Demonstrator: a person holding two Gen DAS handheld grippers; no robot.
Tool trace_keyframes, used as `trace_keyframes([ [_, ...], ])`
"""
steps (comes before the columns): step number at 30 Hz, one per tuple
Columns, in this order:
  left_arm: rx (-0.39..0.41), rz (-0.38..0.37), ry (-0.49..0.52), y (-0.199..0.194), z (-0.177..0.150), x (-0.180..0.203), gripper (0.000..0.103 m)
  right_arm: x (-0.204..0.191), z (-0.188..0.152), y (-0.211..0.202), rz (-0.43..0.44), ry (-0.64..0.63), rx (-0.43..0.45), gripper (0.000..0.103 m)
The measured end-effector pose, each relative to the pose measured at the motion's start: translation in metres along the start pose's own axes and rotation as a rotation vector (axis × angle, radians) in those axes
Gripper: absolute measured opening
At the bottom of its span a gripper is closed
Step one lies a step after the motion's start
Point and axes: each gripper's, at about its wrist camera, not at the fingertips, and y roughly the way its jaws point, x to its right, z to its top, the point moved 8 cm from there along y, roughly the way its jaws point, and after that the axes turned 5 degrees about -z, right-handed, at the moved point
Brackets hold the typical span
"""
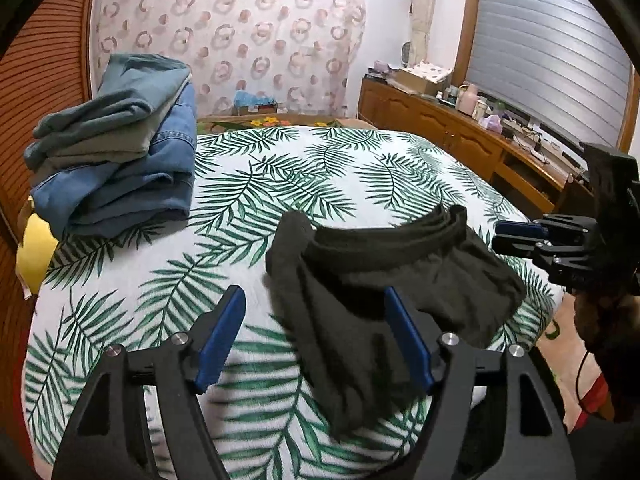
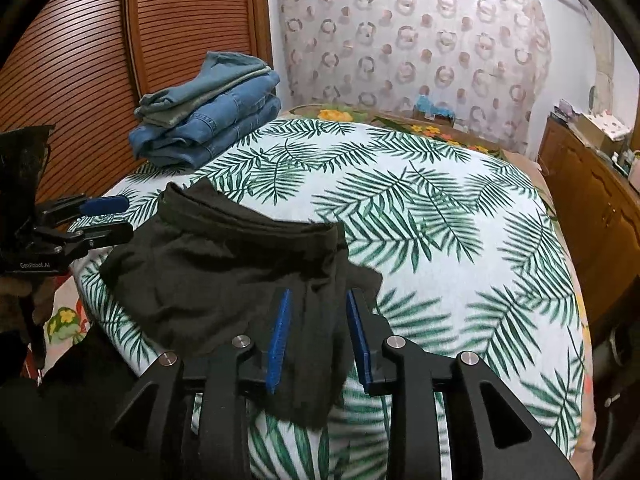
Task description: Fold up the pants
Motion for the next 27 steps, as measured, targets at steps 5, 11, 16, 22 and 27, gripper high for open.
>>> trace_keyframes([
  [5, -0.016, -0.029, 0.009, 0.01, 0.008, -0.001, 0.056, 0.002, 0.013, 0.017, 0.0, -0.011, -0.008, 0.03],
  [11, -0.047, -0.04, 0.045, 0.025, 0.013, 0.005, 0.043, 0.001, 0.018, 0.044, 0.021, -0.036, -0.053, 0.03],
  [16, -0.088, -0.054, 0.071, 0.038, 0.017, 0.008, 0.042, 0.0, 0.016, 0.058, 0.044, -0.04, -0.083, 0.03],
  [22, -0.096, -0.038, 0.087, 0.044, 0.021, 0.008, 0.026, 0.004, 0.018, 0.06, 0.1, -0.005, -0.069, 0.014],
  [27, -0.026, -0.04, 0.074, 0.033, 0.037, 0.008, 0.014, 0.018, 0.026, 0.043, 0.048, 0.053, 0.022, 0.003],
])
